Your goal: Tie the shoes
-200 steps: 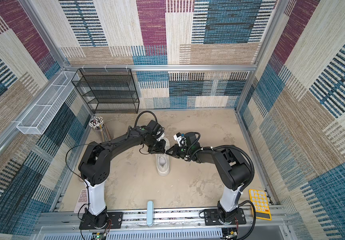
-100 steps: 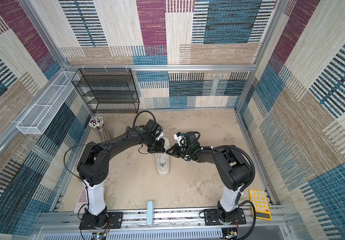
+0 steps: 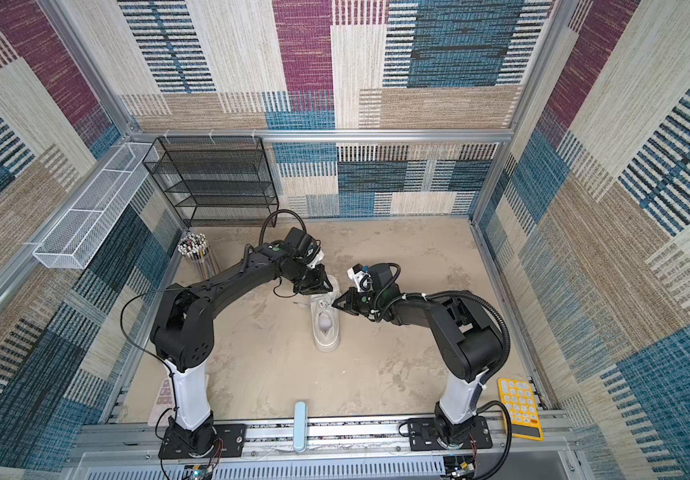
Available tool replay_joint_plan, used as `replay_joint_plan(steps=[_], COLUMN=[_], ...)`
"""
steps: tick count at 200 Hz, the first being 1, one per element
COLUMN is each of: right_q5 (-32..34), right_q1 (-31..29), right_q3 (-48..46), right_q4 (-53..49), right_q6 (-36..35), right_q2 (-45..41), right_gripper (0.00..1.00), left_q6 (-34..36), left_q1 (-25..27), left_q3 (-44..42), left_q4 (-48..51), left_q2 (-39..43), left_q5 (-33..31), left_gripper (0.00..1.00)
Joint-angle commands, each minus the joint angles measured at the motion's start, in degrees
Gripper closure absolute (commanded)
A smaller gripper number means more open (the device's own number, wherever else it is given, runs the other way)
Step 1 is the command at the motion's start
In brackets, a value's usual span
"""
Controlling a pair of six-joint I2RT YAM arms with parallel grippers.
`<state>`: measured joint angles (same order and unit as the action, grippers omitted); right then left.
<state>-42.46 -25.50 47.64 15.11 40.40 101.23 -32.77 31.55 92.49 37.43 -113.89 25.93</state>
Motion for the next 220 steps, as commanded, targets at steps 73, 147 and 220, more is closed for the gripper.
replay_joint_plan(steps=[73, 147, 220], right_q5=[-0.6, -0.8, -0.2], right_q1=[0.0, 0.0, 0.0], right_q3=[0.4, 0.6, 0.2], right_q4=[-0.3, -0.2, -2.1], right_q6=[-0.9, -0.8, -1.9], right_q2=[-0.4, -0.1, -1.1], right_gripper=[1.00, 1.00, 1.00], left_q6=[1.3, 2.3, 3.5], left_q1=[1.4, 2.0, 1.1], left_q3=[4.7, 4.3, 5.2], left_q4=[1.1, 1.9, 4.0], left_q2=[-4.6, -4.9, -3.2], left_q5=[1.2, 0.1, -3.3], left_gripper=[0.74, 0.91, 1.00])
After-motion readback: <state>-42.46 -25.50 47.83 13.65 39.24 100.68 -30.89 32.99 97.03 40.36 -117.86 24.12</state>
